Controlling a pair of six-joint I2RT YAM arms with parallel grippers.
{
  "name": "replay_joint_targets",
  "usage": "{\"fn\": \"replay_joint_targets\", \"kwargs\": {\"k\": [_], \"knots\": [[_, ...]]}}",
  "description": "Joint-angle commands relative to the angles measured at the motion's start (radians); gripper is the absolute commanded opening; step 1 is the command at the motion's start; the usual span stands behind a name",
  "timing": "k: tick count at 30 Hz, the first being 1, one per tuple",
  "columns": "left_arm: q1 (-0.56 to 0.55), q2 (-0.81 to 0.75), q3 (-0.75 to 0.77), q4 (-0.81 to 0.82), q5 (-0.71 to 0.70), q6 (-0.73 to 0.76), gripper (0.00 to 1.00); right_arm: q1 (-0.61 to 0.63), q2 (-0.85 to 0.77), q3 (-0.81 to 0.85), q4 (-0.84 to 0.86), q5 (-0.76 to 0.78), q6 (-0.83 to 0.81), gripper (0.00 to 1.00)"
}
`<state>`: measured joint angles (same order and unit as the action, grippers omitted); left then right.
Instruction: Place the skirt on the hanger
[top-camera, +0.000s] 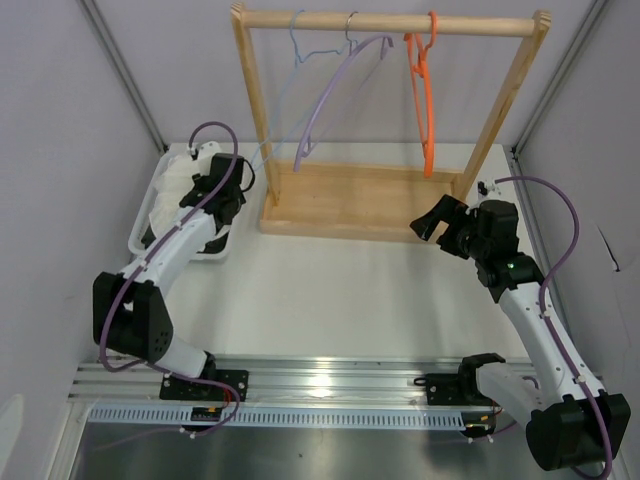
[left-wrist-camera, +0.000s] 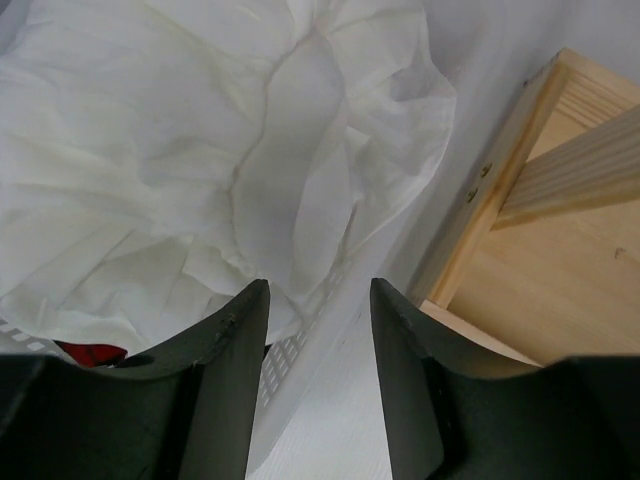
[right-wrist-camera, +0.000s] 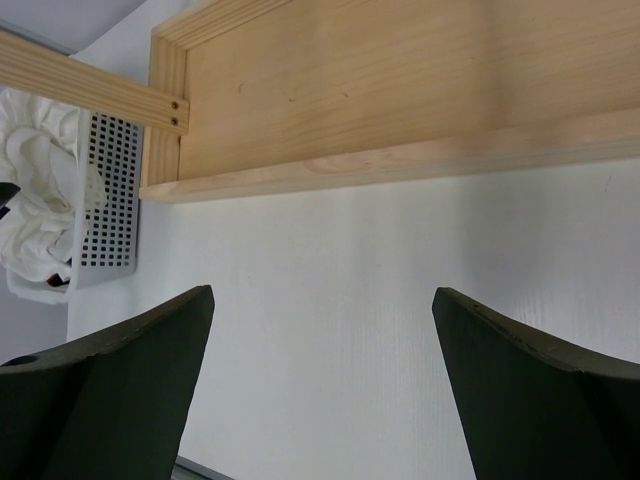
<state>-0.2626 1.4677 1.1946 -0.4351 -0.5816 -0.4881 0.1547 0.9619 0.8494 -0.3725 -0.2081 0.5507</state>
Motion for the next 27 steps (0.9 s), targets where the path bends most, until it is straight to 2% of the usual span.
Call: {"fn": "replay_joint_targets", "kwargs": {"k": [1,7,19,27], "knots": [[0.008,0.063,0.079,-0.014,-0.072,0.008,0.49,-0.003,-0.014,0.034,0.026,-0.016,0.015,0.99],[0.008,0.115,0.08,-0.034,-0.078,-0.01,0.48,-0.001,-0.002,0.034,0.03,-0.016,0.017,0.99],[0.02,0.161,0.04,-0.019,-0.107,-0.015,0.54,-0.003,0.017,0.004,0.046,-0.024,0.02,0.99],[0.043,0.18,0.031,-0.007,-0.092,-0.027,0.53,-0.003,0.028,-0.004,0.056,-0.027,0.023,0.99]]}}
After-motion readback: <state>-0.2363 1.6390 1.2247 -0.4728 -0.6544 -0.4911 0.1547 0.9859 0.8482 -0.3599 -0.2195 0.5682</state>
